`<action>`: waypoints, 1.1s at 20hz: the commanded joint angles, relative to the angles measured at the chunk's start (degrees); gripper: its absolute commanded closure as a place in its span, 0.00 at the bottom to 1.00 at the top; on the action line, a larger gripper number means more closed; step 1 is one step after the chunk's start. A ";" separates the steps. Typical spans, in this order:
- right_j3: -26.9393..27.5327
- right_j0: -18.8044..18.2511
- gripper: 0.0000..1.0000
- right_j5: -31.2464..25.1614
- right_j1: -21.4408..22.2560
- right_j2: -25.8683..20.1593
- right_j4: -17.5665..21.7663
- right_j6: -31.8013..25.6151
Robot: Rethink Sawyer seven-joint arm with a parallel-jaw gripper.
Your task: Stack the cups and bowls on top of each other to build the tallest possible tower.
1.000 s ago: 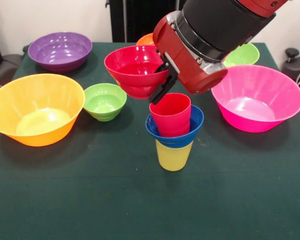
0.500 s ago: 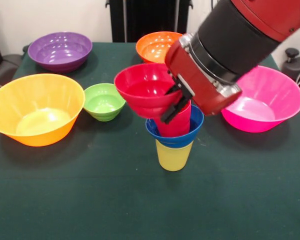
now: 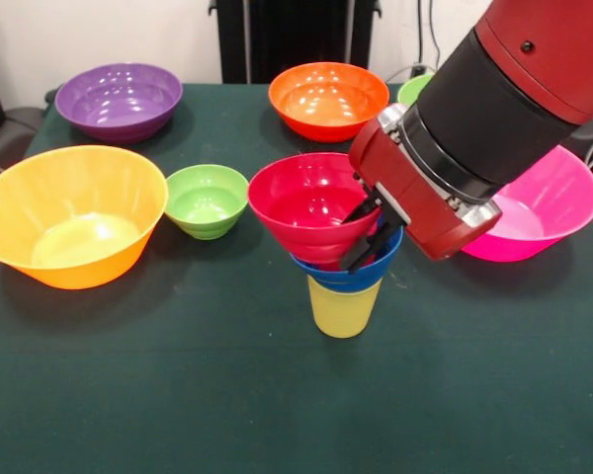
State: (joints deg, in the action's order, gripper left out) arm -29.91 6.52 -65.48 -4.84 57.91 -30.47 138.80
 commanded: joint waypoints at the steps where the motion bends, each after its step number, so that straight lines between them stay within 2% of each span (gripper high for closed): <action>1: 2.74 -1.41 1.00 -7.66 -1.16 -4.70 0.16 2.55; 9: -1.10 0.27 1.00 -8.83 2.75 -5.73 1.63 0.51; 13: -4.43 2.25 1.00 -8.88 5.00 -6.43 2.33 0.34; 15: -7.83 4.21 1.00 -7.89 6.48 -7.04 3.07 0.56; 22: -11.77 5.22 1.00 -5.50 7.68 -8.10 3.57 0.64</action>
State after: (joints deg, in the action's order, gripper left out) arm -34.93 10.67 -68.32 1.01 57.39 -30.44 138.80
